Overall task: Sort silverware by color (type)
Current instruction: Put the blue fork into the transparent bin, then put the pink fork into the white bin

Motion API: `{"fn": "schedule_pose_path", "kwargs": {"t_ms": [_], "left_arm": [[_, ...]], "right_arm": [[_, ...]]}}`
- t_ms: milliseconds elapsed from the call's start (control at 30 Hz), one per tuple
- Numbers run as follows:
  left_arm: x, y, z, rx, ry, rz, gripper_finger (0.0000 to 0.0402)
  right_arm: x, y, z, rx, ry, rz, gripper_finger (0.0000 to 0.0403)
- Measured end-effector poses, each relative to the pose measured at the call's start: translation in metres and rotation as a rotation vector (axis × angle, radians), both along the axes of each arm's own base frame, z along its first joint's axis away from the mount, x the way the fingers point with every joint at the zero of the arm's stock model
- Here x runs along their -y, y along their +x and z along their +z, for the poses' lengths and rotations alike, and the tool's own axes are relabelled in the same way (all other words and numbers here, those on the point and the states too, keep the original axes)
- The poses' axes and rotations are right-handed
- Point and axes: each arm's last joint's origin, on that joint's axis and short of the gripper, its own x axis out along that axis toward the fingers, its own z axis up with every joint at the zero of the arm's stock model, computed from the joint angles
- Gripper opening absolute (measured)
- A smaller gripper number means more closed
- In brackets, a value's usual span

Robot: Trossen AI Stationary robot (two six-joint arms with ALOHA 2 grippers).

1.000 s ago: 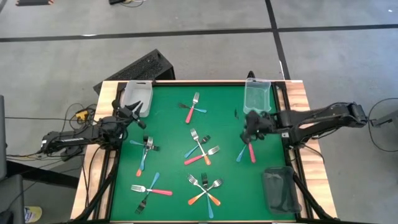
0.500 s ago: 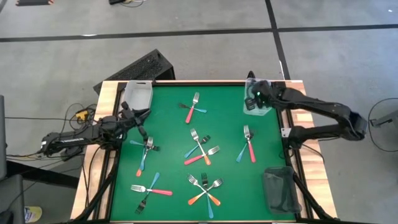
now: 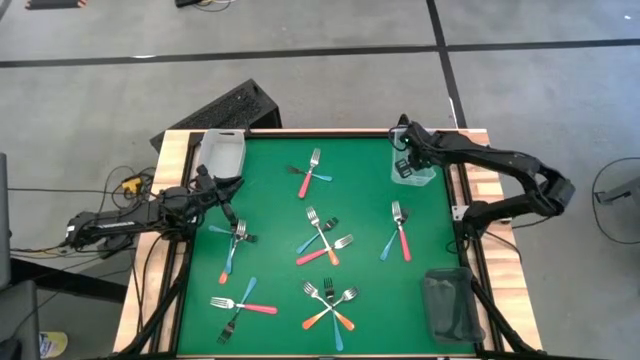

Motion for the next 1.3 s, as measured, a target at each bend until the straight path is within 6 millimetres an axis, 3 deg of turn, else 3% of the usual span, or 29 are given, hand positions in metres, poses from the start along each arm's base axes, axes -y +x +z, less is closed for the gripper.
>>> {"fn": "schedule_pose_path", "kwargs": {"t_ms": [200, 367, 533, 833, 1033, 1300], "left_arm": [[0.000, 0.000, 0.000, 0.030, -0.043, -0.004, 0.0052], [0.000, 0.000, 0.000, 0.040, -0.058, -0.011, 0.0052], [0.001, 0.001, 0.000, 0.044, -0.067, -0.046, 0.0052], [0.002, 0.001, 0.000, 0.041, -0.059, -0.072, 0.0052], [0.002, 0.001, 0.000, 0.014, -0.020, -0.069, 0.0052], [0.003, 0.002, -0.001, 0.021, -0.035, -0.112, 0.0052]], "right_arm": [[-0.004, 0.002, 0.005, 0.041, -0.004, 0.037, 0.0182], [-0.034, 0.008, 0.024, 0.165, -0.021, 0.098, 0.0214], [-0.085, 0.019, 0.031, 0.250, 0.050, 0.133, 0.0210], [-0.169, 0.040, 0.008, 0.230, 0.197, 0.115, 0.0184], [-0.198, 0.055, -0.010, 0.258, 0.235, 0.067, 0.0179], [-0.205, 0.107, -0.029, 0.452, 0.215, 0.317, 0.0179]]}}
